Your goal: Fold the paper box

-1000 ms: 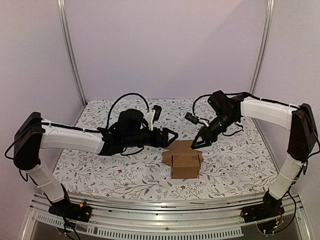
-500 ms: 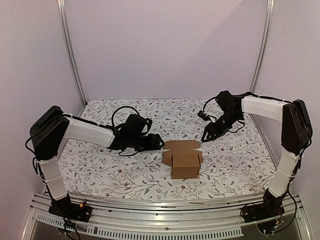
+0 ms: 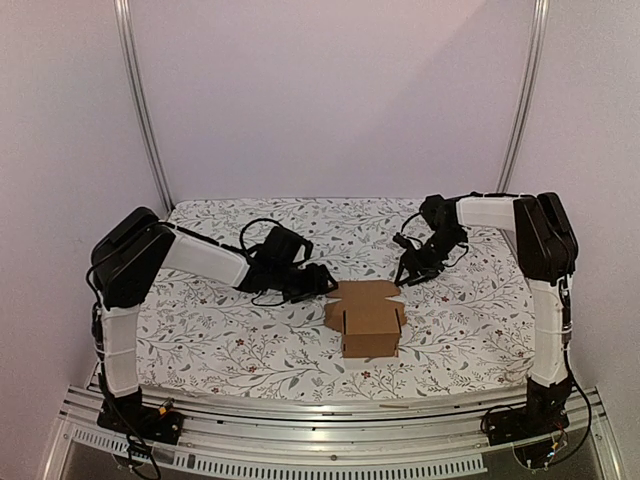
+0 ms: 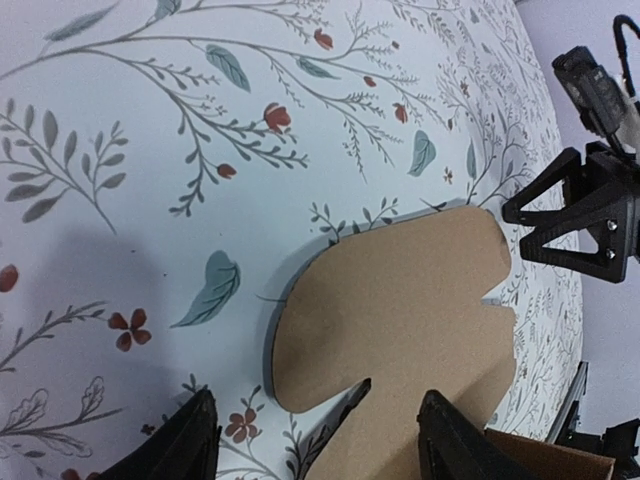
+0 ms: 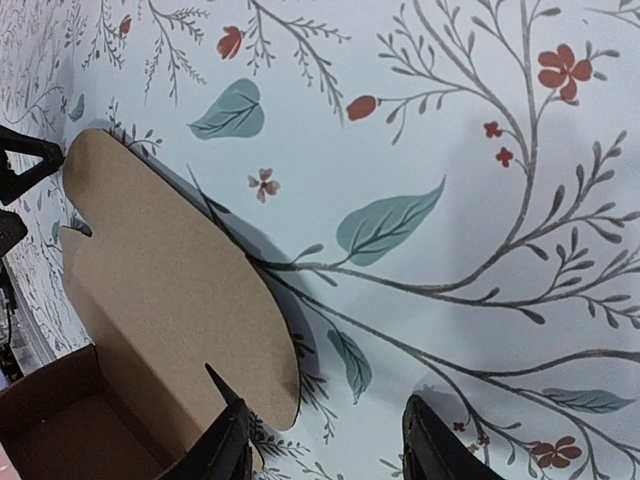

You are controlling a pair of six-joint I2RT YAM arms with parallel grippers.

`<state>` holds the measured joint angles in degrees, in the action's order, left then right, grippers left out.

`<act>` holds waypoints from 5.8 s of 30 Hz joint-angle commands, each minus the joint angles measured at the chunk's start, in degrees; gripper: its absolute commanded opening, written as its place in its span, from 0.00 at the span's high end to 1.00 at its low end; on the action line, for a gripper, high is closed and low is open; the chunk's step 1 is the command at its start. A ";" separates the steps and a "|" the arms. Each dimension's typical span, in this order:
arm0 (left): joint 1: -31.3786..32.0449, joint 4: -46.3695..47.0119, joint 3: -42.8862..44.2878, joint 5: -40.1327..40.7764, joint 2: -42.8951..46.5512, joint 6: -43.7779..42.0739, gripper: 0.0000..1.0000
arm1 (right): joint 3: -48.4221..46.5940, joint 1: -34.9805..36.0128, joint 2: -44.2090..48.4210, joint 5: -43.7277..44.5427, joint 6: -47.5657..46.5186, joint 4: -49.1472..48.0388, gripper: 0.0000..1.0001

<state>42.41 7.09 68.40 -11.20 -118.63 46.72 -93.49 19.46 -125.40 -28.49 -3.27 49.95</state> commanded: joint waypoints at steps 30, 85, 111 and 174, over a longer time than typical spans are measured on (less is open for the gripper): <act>-0.23 19.30 -7.19 -5.86 -5.96 5.72 0.52 | -6.15 -0.45 -11.38 -25.73 -2.28 8.45 0.96; 6.77 34.23 -14.73 -24.99 17.94 -26.18 1.00 | 12.69 -0.31 37.56 -26.61 -18.86 7.04 0.68; 3.97 37.54 -14.27 -16.90 19.60 -16.20 1.00 | 19.88 3.27 35.54 -28.16 -8.33 -10.46 0.96; 5.63 35.91 -18.97 -27.34 24.06 -25.78 0.36 | 20.97 4.13 40.34 -33.35 -21.23 -1.19 1.00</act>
<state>46.13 35.66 46.70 -33.12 -92.97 19.22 -72.07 23.24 -84.93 -62.39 -23.77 48.10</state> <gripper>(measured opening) 0.640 0.007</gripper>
